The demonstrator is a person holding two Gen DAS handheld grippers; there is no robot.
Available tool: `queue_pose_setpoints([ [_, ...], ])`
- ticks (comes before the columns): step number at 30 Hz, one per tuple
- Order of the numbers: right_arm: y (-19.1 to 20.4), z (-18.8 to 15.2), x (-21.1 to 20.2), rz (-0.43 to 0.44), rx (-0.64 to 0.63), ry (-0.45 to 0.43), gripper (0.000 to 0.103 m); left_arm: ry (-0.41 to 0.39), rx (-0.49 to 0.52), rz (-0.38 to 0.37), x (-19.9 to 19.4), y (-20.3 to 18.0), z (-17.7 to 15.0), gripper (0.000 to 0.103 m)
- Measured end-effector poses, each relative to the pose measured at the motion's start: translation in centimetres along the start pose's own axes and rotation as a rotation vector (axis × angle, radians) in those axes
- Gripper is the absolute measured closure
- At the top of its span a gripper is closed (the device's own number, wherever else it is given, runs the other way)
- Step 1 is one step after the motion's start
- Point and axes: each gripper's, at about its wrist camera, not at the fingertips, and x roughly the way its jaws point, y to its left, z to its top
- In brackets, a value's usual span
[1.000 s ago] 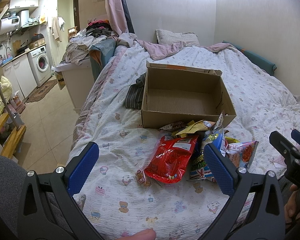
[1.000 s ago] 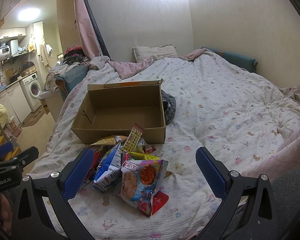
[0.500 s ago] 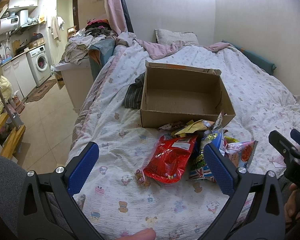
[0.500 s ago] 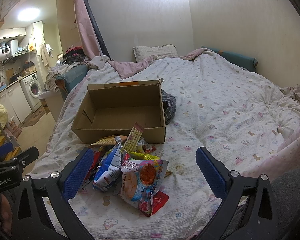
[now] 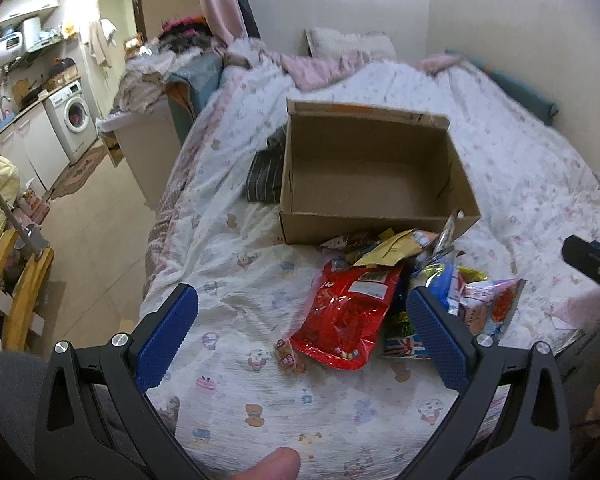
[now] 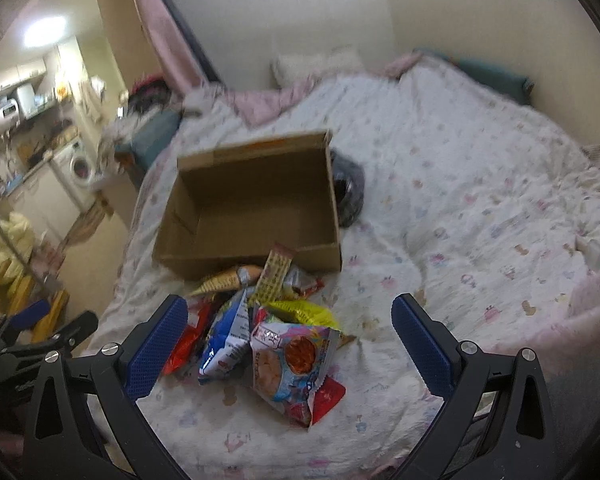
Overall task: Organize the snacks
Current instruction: 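Grasp the red candy bag with the left gripper while the right grasps the pink cookie packet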
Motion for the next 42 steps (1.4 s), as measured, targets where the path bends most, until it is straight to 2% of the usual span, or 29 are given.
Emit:
queue_pose_setpoints([
  [3, -0.7, 1.1, 1.4, 0.011, -0.006, 0.061, 0.000, 0.059, 0.022, 0.035, 1.7, 0.1, 1.0, 0.000],
  [10, -3.9, 2.8, 4.5, 0.020, 0.072, 0.133, 0.000, 0.245, -0.029, 0.025, 6.9, 1.8, 1.9, 0.000],
  [15, -6.4, 1.9, 6.7, 0.014, 0.170, 0.170, 0.000, 0.443, -0.062, -0.078, 11.3, 1.7, 0.9, 0.000],
  [18, -7.4, 1.6, 6.9, 0.037, 0.232, 0.188, 0.000, 0.533, 0.037, -0.140, 13.6, -0.1, 0.3, 0.000],
  [21, -7.7, 1.7, 6.6, 0.032, 0.233, 0.175, 0.000, 0.588, 0.095, -0.165, 15.7, -1.3, -0.5, 0.000],
  [27, -7.6, 1.5, 7.1, 0.028, 0.227, 0.191, 0.000, 0.654, 0.075, -0.211, 19.0, -2.1, -1.8, 0.000],
  [28, -7.4, 1.5, 7.2, 0.022, 0.217, 0.192, 0.000, 0.653, 0.073, -0.218, 19.1, -2.3, -2.0, 0.004],
  [29, -7.3, 1.5, 7.2, 0.016, 0.209, 0.192, 0.000, 0.644, 0.080, -0.226, 19.1, -2.6, -2.2, 0.015],
  [30, -7.2, 1.5, 7.2, 0.011, 0.201, 0.191, 0.000, 0.639, 0.089, -0.230, 19.1, -2.9, -2.3, 0.021],
  [33, -7.0, 1.4, 7.2, 0.005, 0.187, 0.189, 0.000, 0.614, 0.114, -0.240, 18.4, -3.7, -2.8, 0.034],
  [34, -7.0, 1.4, 7.3, 0.004, 0.186, 0.189, 0.000, 0.602, 0.124, -0.238, 18.1, -3.8, -2.9, 0.040],
  [35, -7.0, 1.4, 7.3, 0.003, 0.186, 0.190, 0.000, 0.594, 0.127, -0.240, 17.8, -3.8, -2.9, 0.052],
  [36, -6.9, 1.4, 7.3, 0.004, 0.185, 0.191, 0.000, 0.589, 0.121, -0.251, 17.4, -3.6, -2.8, 0.055],
  [37, -6.9, 1.4, 7.3, 0.004, 0.185, 0.191, 0.000, 0.581, 0.110, -0.265, 16.9, -3.4, -2.9, 0.063],
  [38, -6.9, 1.4, 7.3, 0.003, 0.184, 0.191, 0.000, 0.576, 0.107, -0.274, 16.4, -3.2, -2.8, 0.067],
  [42, -6.8, 1.3, 7.2, 0.002, 0.182, 0.191, 0.000, 0.533, 0.099, -0.302, 13.9, -2.7, -2.5, 0.069],
])
